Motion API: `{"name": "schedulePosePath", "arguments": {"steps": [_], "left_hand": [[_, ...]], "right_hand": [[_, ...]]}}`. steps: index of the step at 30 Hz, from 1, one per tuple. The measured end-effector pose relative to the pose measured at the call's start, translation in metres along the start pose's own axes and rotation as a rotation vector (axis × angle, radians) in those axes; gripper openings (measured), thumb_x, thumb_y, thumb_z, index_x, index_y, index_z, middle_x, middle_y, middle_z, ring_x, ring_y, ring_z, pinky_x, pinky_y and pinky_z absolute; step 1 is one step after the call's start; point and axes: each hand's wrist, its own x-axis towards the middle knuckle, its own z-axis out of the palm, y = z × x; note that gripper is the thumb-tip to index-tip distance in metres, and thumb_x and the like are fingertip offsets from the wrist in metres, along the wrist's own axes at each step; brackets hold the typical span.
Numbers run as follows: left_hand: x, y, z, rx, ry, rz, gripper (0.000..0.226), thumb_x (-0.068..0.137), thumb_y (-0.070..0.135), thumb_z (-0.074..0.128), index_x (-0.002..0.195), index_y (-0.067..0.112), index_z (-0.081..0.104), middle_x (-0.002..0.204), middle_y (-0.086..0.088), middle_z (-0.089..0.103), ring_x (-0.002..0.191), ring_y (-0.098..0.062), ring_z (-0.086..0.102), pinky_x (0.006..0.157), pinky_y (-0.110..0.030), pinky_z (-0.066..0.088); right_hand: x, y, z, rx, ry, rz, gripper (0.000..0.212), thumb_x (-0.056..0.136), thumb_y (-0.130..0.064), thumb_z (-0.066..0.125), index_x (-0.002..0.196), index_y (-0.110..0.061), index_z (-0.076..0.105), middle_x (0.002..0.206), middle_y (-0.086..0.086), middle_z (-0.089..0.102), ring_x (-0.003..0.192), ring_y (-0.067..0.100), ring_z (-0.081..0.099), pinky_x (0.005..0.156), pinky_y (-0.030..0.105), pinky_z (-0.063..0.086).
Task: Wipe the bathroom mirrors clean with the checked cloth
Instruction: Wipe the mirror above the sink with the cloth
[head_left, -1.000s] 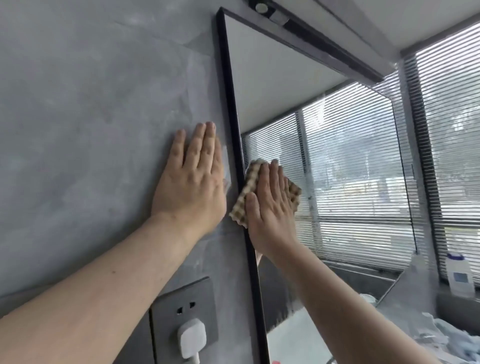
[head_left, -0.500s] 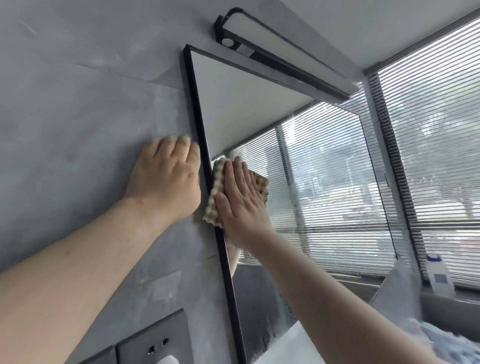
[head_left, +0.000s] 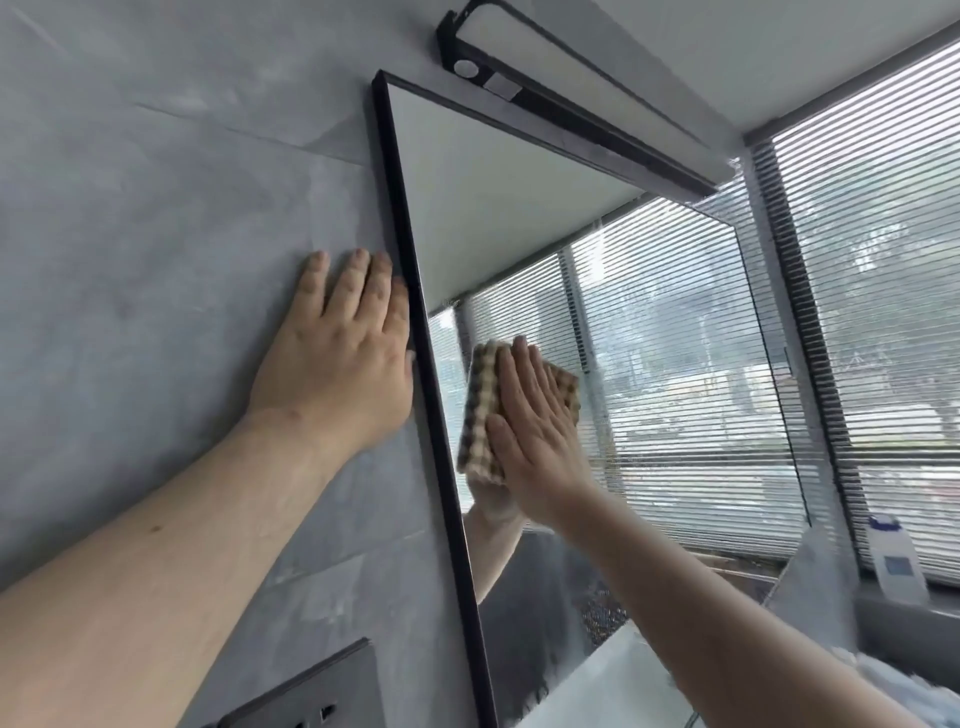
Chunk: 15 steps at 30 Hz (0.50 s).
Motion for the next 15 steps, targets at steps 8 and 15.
{"name": "schedulePosePath", "arguments": {"steps": [8,15], "left_hand": [[0.001,0.003,-0.004,0.034,-0.022,0.004,0.069,0.097,0.039,0.019,0.154,0.000,0.023,0.161,-0.022,0.021,0.150,-0.037,0.018,0.120,-0.058,0.008],[-0.001,0.003,-0.008,0.002,-0.034,0.002,0.080,0.088,0.043,0.009,0.155,0.000,0.022,0.162,-0.022,0.020,0.151,-0.036,0.016,0.121,-0.057,0.006]], "right_hand": [[-0.094,0.004,0.026,-0.087,-0.076,-0.122,0.061,0.106,-0.045,0.008,0.158,-0.016,-0.006,0.167,0.006,-0.005,0.154,0.027,0.002,0.123,0.042,0.007],[-0.010,0.002,0.003,-0.031,-0.017,-0.027,0.060,0.100,-0.058,0.001,0.152,-0.032,-0.015,0.162,-0.009,-0.020,0.150,0.006,-0.017,0.121,0.026,-0.013]]}}
